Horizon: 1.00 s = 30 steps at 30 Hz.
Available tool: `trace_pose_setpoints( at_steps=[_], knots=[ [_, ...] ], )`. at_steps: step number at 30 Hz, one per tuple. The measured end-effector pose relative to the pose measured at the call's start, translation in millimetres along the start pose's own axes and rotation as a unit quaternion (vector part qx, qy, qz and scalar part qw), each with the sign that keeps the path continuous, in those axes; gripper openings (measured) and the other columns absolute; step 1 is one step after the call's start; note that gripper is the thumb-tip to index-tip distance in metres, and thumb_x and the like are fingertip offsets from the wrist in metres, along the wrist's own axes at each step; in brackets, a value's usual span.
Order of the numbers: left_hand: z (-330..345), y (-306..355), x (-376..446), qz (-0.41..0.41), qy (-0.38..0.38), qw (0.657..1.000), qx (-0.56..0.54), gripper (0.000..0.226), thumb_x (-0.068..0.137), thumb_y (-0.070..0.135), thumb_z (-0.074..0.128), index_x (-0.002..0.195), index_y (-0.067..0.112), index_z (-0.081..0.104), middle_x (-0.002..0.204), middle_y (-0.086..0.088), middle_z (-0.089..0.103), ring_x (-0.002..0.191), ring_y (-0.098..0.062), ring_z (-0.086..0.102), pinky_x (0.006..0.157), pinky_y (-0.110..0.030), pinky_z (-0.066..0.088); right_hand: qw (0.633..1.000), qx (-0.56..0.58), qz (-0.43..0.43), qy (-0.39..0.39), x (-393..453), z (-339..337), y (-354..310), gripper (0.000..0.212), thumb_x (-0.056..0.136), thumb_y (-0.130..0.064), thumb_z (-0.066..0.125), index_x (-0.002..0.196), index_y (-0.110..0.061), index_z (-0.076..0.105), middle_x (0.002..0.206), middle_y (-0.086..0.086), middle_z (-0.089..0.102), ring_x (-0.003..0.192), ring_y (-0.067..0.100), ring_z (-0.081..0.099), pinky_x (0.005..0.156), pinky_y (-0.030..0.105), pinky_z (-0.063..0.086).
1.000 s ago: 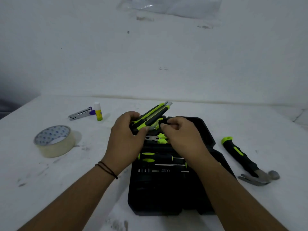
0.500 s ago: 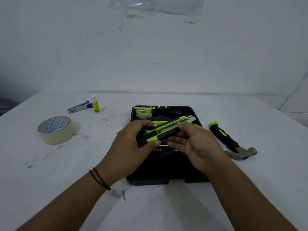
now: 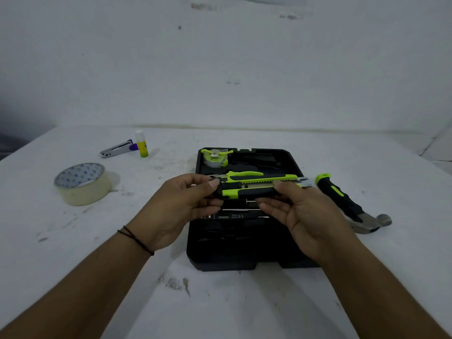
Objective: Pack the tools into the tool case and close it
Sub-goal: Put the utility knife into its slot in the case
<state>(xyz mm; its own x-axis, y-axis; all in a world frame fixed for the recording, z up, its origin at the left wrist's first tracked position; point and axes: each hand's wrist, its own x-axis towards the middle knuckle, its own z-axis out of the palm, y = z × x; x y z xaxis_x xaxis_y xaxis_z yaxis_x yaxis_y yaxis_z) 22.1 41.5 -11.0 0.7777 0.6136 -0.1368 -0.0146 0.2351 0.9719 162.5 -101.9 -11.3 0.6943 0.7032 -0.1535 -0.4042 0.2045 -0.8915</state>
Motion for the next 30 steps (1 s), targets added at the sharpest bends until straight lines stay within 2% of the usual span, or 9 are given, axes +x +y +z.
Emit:
trace_pose_setpoints(
  at_steps=[7, 10, 12, 14, 16, 18, 21, 25, 30],
  knots=[
    [1, -1, 14, -0.016, -0.004, 1.000, -0.021, 0.014, 0.083, 0.009, 0.060, 0.095, 0.005, 0.066, 0.073, -0.004, 0.071, 0.061, -0.013, 0.067, 0.058, -0.019, 0.056, 0.998, -0.047, -0.008, 0.052, 12, -10, -3, 0.014, 0.083, -0.015, 0.064, 0.093, -0.006, 0.062, 0.082, 0.007, 0.070, 0.072, 0.019, 0.069, 0.066, 0.029, 0.059],
    [1, 0, 19, -0.010, -0.003, 1.000, -0.008, 0.011, 0.083, 0.008, 0.060, 0.092, 0.005, 0.066, 0.074, -0.005, 0.071, 0.061, -0.013, 0.067, 0.058, -0.020, 0.056, 0.966, -0.188, -0.073, 0.161, 16, -18, -12, 0.053, 0.071, -0.036, 0.075, 0.115, -0.014, 0.057, 0.109, 0.004, 0.065, 0.088, 0.017, 0.066, 0.085, 0.040, 0.055],
    [2, 1, 22, -0.008, -0.002, 1.000, 0.000, 0.010, 0.082, 0.007, 0.060, 0.090, 0.005, 0.066, 0.074, -0.006, 0.070, 0.061, -0.014, 0.067, 0.058, -0.020, 0.057, 0.892, -0.390, -0.157, 0.164, 11, -18, -22, 0.050, 0.073, -0.042, 0.072, 0.118, -0.026, 0.059, 0.112, -0.010, 0.062, 0.099, 0.007, 0.059, 0.089, 0.028, 0.047],
    [2, 2, 24, -0.009, -0.001, 1.000, 0.002, 0.010, 0.083, 0.006, 0.059, 0.090, 0.005, 0.066, 0.074, -0.008, 0.070, 0.062, -0.015, 0.067, 0.058, -0.020, 0.057, 0.789, -0.560, -0.244, 0.071, 6, -16, -30, 0.036, 0.077, -0.038, 0.067, 0.112, -0.031, 0.065, 0.107, -0.022, 0.058, 0.103, -0.004, 0.051, 0.096, 0.019, 0.038],
    [3, 2, 25, -0.008, -0.005, 1.000, 0.006, 0.009, 0.083, 0.006, 0.058, 0.089, 0.005, 0.066, 0.074, -0.008, 0.070, 0.063, -0.015, 0.067, 0.058, -0.020, 0.057, 0.698, -0.671, -0.249, -0.022, 7, -12, -35, 0.039, 0.076, -0.040, 0.066, 0.115, -0.034, 0.063, 0.110, -0.025, 0.056, 0.113, 0.001, 0.049, 0.108, 0.036, 0.029],
    [4, 2, 24, -0.009, -0.013, 1.000, 0.023, 0.011, 0.084, 0.006, 0.058, 0.090, 0.005, 0.066, 0.073, -0.008, 0.070, 0.062, -0.015, 0.067, 0.058, -0.021, 0.057, 0.641, -0.731, -0.224, -0.064, 11, -14, -36, 0.042, 0.078, -0.037, 0.067, 0.120, -0.035, 0.060, 0.120, -0.019, 0.059, 0.119, 0.006, 0.049, 0.108, 0.041, 0.027],
    [2, 0, 20, -0.008, -0.014, 0.998, 0.057, 0.011, 0.085, 0.005, 0.057, 0.093, 0.004, 0.064, 0.072, -0.008, 0.069, 0.059, -0.014, 0.066, 0.059, -0.021, 0.057, 0.651, -0.716, -0.231, -0.099, 13, -18, -36, 0.044, 0.078, -0.030, 0.070, 0.121, -0.029, 0.061, 0.117, -0.008, 0.064, 0.109, 0.008, 0.055, 0.094, 0.020, 0.038],
    [-4, -2, 13, 0.011, 0.002, 0.989, 0.145, 0.009, 0.085, 0.008, 0.058, 0.084, 0.011, 0.066, 0.067, -0.001, 0.066, 0.057, -0.010, 0.059, 0.052, -0.017, 0.052, 0.649, -0.710, -0.245, -0.125, 9, -23, -27, 0.045, 0.077, -0.032, 0.070, 0.121, -0.026, 0.061, 0.119, -0.007, 0.063, 0.098, -0.006, 0.047, 0.079, -0.005, 0.027],
    [-13, -8, 9, 0.076, 0.051, 0.949, 0.300, 0.008, 0.083, 0.021, 0.064, 0.079, 0.023, 0.071, 0.073, -0.003, 0.067, 0.061, -0.009, 0.052, 0.048, -0.014, 0.041, 0.646, -0.705, -0.251, -0.148, 3, -28, -19, 0.043, 0.081, -0.030, 0.067, 0.122, -0.021, 0.060, 0.122, -0.007, 0.061, 0.101, -0.008, 0.043, 0.085, -0.002, 0.027]
  ],
)
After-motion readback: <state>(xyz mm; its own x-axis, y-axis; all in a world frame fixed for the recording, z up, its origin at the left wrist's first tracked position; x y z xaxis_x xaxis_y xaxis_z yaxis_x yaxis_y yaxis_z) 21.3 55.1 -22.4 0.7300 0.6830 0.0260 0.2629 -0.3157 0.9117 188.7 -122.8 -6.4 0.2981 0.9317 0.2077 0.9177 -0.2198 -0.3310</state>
